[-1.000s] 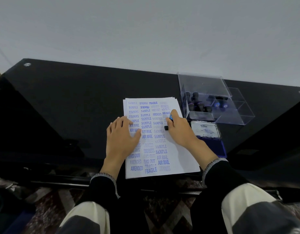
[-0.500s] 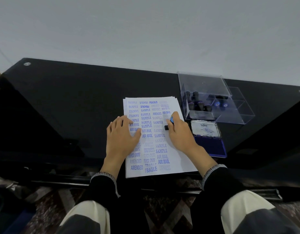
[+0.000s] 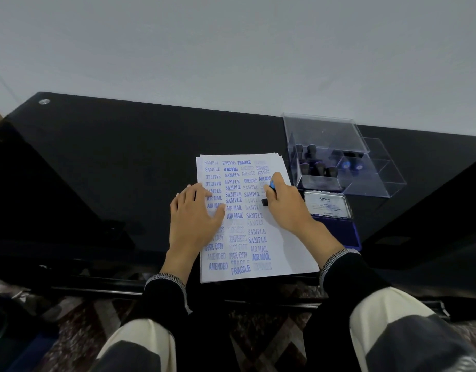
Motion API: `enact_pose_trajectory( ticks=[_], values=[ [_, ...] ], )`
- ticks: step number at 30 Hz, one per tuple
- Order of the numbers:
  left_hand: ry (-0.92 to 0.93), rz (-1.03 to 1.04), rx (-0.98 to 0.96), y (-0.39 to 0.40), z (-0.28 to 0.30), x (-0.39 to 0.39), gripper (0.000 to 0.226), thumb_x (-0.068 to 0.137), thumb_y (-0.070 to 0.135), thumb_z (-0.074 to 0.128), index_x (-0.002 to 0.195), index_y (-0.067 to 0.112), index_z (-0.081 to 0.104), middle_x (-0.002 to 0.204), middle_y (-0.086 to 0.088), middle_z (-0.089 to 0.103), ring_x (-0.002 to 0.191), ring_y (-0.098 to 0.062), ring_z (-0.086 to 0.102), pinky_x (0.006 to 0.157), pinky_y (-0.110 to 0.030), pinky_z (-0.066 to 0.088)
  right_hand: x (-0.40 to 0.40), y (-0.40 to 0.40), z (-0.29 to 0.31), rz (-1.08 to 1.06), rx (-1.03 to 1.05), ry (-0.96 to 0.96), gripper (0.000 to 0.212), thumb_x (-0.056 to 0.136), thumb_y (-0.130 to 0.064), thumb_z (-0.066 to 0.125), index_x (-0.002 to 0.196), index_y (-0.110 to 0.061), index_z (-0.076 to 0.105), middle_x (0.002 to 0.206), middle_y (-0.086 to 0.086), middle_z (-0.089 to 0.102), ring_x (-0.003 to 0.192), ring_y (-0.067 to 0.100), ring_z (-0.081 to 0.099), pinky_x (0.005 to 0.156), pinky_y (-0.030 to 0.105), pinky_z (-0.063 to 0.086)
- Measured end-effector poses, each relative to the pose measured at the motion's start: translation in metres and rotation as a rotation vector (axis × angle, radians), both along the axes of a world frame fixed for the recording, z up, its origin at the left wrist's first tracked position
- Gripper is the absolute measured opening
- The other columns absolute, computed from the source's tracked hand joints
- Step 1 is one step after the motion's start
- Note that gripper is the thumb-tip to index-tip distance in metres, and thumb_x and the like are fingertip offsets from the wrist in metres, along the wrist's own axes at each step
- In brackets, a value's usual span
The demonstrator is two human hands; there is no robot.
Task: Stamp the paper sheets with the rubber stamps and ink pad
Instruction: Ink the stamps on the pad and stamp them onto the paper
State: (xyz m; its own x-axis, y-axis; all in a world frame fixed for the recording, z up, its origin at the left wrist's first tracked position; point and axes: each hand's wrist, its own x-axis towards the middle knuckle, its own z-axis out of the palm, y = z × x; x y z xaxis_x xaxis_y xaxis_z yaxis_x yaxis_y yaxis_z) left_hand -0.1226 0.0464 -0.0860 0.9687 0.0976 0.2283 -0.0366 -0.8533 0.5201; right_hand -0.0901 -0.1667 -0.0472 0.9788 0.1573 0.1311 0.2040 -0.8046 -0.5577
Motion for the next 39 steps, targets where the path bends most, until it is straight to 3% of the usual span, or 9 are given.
enact_pose_trajectory(
  ticks=[9,15,27,39],
  values=[
    [-0.012,-0.005,0.004,0.000,0.001,0.000,0.034,0.090,0.048,0.056,0.114,0.023,0.051,0.133,0.005,0.048,0.136,-0.018,0.037,0.117,-0.042,0.022,-0.016,0.002,-0.005,0.013,0.076,-0.113,0.017,0.101,-0.014,0.040,0.088,-0.011,0.030,0.058,-0.005,0.033,0.048,0.013,0.027,0.045,0.029,0.022],
    [-0.022,0.000,-0.004,-0.001,0.001,-0.001,0.034,0.090,0.046,0.057,0.113,0.022,0.052,0.130,0.004,0.050,0.135,-0.018,0.037,0.117,-0.042,0.022,-0.023,0.002,-0.014,-0.024,0.083,-0.135,0.016,0.099,-0.012,0.041,0.087,-0.013,0.030,0.062,-0.003,0.033,0.052,0.014,0.029,0.047,0.031,0.023],
    [-0.006,-0.001,-0.004,-0.001,0.002,-0.001,0.035,0.090,0.047,0.056,0.115,0.023,0.051,0.133,0.006,0.048,0.136,-0.017,0.036,0.117,-0.041,0.020,0.010,0.002,0.010,0.005,-0.002,0.094,0.013,0.101,-0.021,0.038,0.093,-0.012,0.033,0.064,0.001,0.043,0.055,0.018,0.037,0.048,0.031,0.026],
    [-0.009,-0.004,-0.008,-0.001,0.003,-0.001,0.034,0.090,0.047,0.057,0.114,0.022,0.052,0.132,0.005,0.049,0.135,-0.018,0.037,0.118,-0.043,0.022,-0.019,0.002,-0.008,0.005,0.113,-0.117,0.017,0.100,-0.014,0.041,0.087,-0.012,0.030,0.059,-0.005,0.032,0.049,0.012,0.026,0.046,0.028,0.022]
  ],
)
